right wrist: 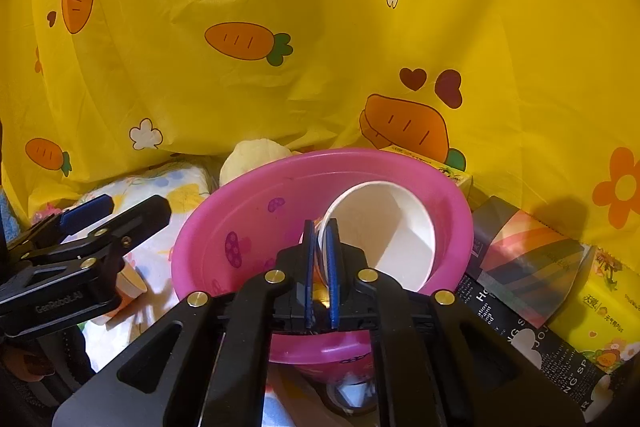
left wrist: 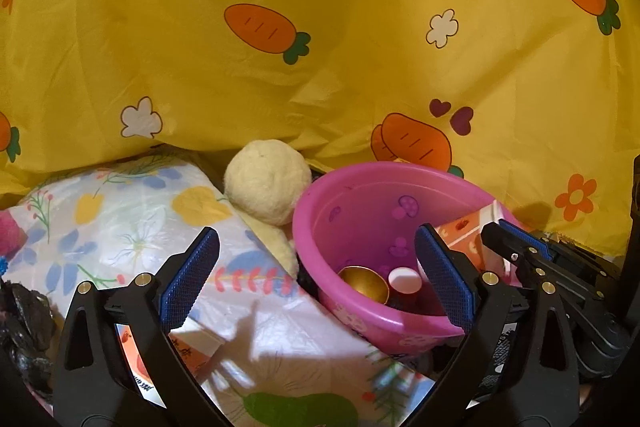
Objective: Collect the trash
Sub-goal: 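Open both grippers to drop the bag and cup into the bucket, then move both grippers back over the remaining trash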
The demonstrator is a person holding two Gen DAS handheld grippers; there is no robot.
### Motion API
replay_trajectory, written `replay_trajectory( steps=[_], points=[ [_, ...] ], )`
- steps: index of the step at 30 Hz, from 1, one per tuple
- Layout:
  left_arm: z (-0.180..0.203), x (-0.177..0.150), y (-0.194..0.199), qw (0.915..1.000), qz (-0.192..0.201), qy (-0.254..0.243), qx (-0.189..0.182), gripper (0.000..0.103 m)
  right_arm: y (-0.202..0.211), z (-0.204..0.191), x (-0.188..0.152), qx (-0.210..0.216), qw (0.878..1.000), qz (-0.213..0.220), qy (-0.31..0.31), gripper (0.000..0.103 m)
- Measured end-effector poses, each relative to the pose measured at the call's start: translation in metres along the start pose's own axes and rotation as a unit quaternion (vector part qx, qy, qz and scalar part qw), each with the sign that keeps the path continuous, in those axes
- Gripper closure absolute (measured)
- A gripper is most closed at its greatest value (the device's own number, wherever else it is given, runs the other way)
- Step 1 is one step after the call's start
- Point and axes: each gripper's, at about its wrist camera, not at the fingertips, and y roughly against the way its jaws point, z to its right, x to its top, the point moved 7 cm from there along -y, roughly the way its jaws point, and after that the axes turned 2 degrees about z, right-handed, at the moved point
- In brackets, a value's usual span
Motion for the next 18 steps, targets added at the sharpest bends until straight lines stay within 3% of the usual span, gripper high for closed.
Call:
replay_trajectory(
  steps=[3, 7, 11, 15, 18],
  points=[
    [-0.008, -0.003, 0.011, 0.9999, 0.002, 0.002, 0.013, 0.006, 0.005, -0.001, 0.001, -0.004, 1.000, 0.012, 0.000, 0.059],
    [-0.018, -0.008, 0.029, 0.9994, 0.008, 0.006, 0.032, 0.006, 0.015, -0.004, 0.002, -0.004, 1.000, 0.023, -0.004, 0.048],
    [-0.027, -0.015, 0.047, 0.9985, 0.013, 0.007, 0.052, 0.006, 0.028, -0.011, 0.001, -0.009, 0.999, 0.038, -0.001, 0.031],
    [-0.037, -0.023, 0.067, 0.9971, 0.018, 0.005, 0.074, 0.006, 0.041, -0.017, -0.003, -0.008, 0.999, 0.048, -0.004, 0.020],
    [-0.046, -0.029, 0.081, 0.9960, 0.018, 0.011, 0.087, 0.006, 0.048, -0.025, -0.007, -0.004, 0.999, 0.050, -0.002, 0.019]
  ],
)
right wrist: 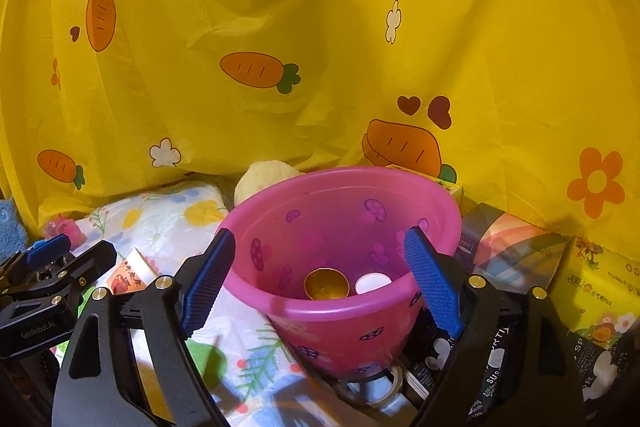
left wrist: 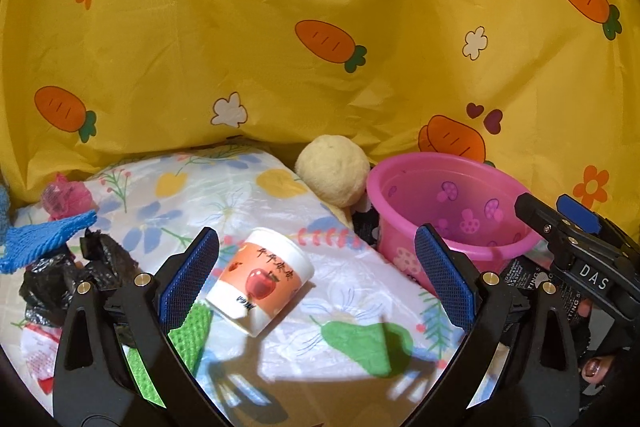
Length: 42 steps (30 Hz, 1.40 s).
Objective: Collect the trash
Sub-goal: 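Move both grippers back over the remaining trash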
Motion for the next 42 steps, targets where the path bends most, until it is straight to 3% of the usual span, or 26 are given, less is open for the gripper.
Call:
replay_trajectory(
  steps=[14, 24, 32, 38, 42],
  points=[
    [-0.087, -0.041, 0.061, 0.9930, -0.003, 0.040, 0.111, 0.006, 0.036, -0.064, -0.025, 0.055, 0.998, 0.002, 0.022, 0.018],
    [-0.135, -0.064, 0.099, 0.9868, 0.001, 0.079, 0.141, 0.006, 0.050, -0.109, -0.038, 0.090, 0.995, -0.003, 0.036, 0.018],
    [-0.186, -0.085, 0.126, 0.9735, -0.001, 0.100, 0.206, 0.006, 0.046, -0.169, -0.056, 0.144, 0.987, -0.025, 0.070, 0.018],
    [-0.227, -0.097, 0.145, 0.9607, -0.003, 0.125, 0.248, 0.006, 0.037, -0.226, -0.072, 0.204, 0.973, -0.052, 0.096, 0.018],
    [-0.251, -0.102, 0.155, 0.9537, -0.001, 0.141, 0.266, 0.006, 0.027, -0.258, -0.079, 0.222, 0.966, -0.065, 0.113, 0.019]
  ],
)
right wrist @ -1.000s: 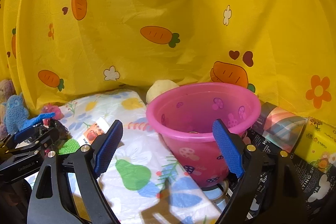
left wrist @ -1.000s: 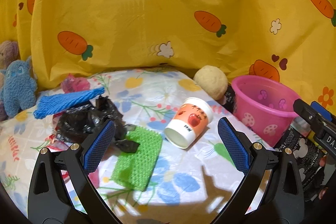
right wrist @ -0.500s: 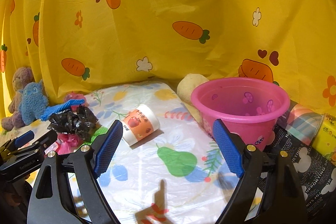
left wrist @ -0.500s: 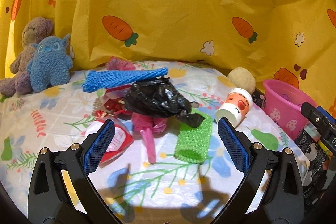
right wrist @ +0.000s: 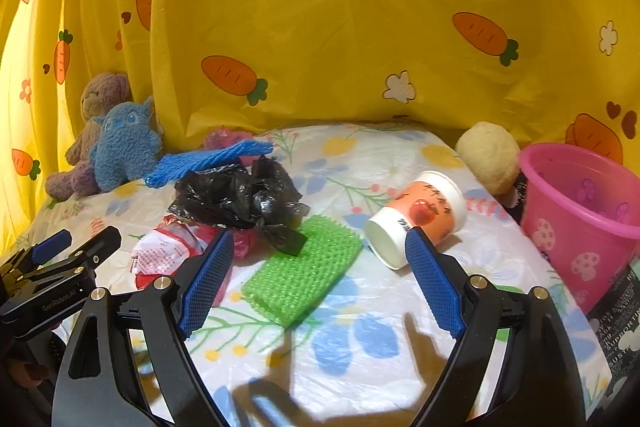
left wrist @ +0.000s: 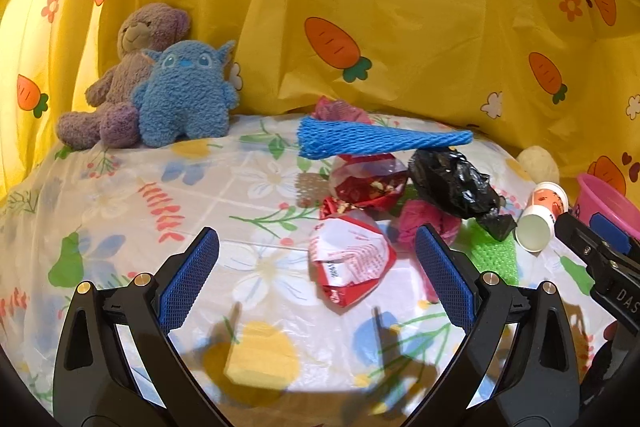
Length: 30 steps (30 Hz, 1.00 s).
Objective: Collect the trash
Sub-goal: 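Move both grippers back over the remaining trash, then grasp the second black plastic bag with the right gripper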
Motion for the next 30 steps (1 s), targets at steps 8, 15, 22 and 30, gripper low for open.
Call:
replay_trajectory(
  steps=[8, 15, 22, 30],
  points=[
    [-0.024, 0.004, -0.009, 0.9998, -0.001, 0.011, 0.019, 0.006, -0.046, -0.030, 0.006, 0.019, 0.999, -0.028, 0.016, 0.019],
    [-0.025, 0.002, -0.016, 0.9999, -0.007, 0.010, 0.011, 0.006, -0.071, -0.035, 0.010, 0.026, 0.998, -0.048, 0.012, 0.031],
    [-0.021, 0.000, -0.019, 0.9999, -0.009, 0.008, -0.004, 0.006, -0.084, -0.040, 0.003, 0.039, 0.996, -0.074, 0.020, 0.061],
    [-0.015, -0.002, -0.022, 0.9993, -0.020, 0.010, -0.029, 0.006, -0.072, -0.039, 0.005, 0.048, 0.997, -0.059, 0.023, 0.075]
  ],
)
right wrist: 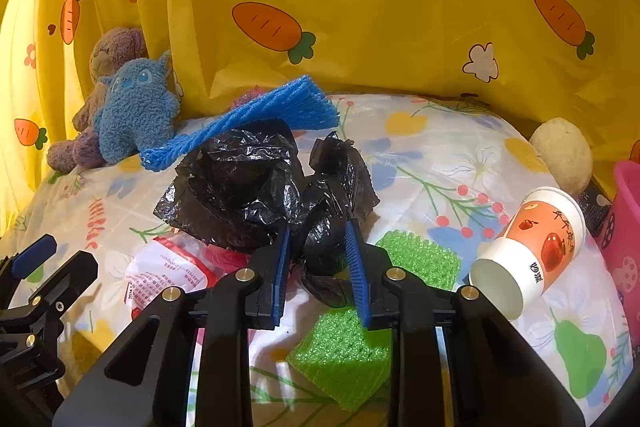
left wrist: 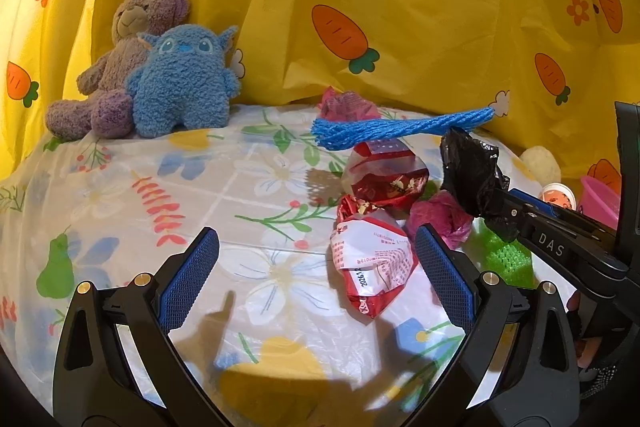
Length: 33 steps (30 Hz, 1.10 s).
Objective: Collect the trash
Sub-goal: 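Grasp the second black plastic bag with the right gripper, then grasp the red-and-white snack wrapper with the left gripper while the right holds the bag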
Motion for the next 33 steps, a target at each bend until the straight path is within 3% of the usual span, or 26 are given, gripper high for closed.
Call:
replay_trajectory(
  steps=[13, 18, 21, 26, 33],
  points=[
    [0.016, -0.007, -0.021, 0.9986, -0.043, -0.004, -0.029, 0.006, 0.063, 0.028, -0.007, -0.023, 0.998, 0.057, -0.022, 0.076],
    [0.020, -0.011, -0.041, 0.9956, -0.083, 0.004, -0.044, 0.012, 0.078, 0.038, -0.012, -0.025, 0.997, 0.062, -0.034, 0.076],
    [0.022, -0.017, -0.052, 0.9923, -0.110, 0.011, -0.055, 0.021, 0.085, 0.042, -0.014, -0.027, 0.997, 0.066, -0.037, 0.076],
    [0.027, -0.026, -0.065, 0.9859, -0.150, 0.011, -0.074, 0.049, 0.091, 0.045, -0.017, -0.029, 0.996, 0.070, -0.040, 0.076],
    [0.027, -0.027, -0.063, 0.9851, -0.148, 0.018, -0.086, 0.062, 0.100, 0.049, -0.021, -0.032, 0.996, 0.071, -0.043, 0.076]
  ],
)
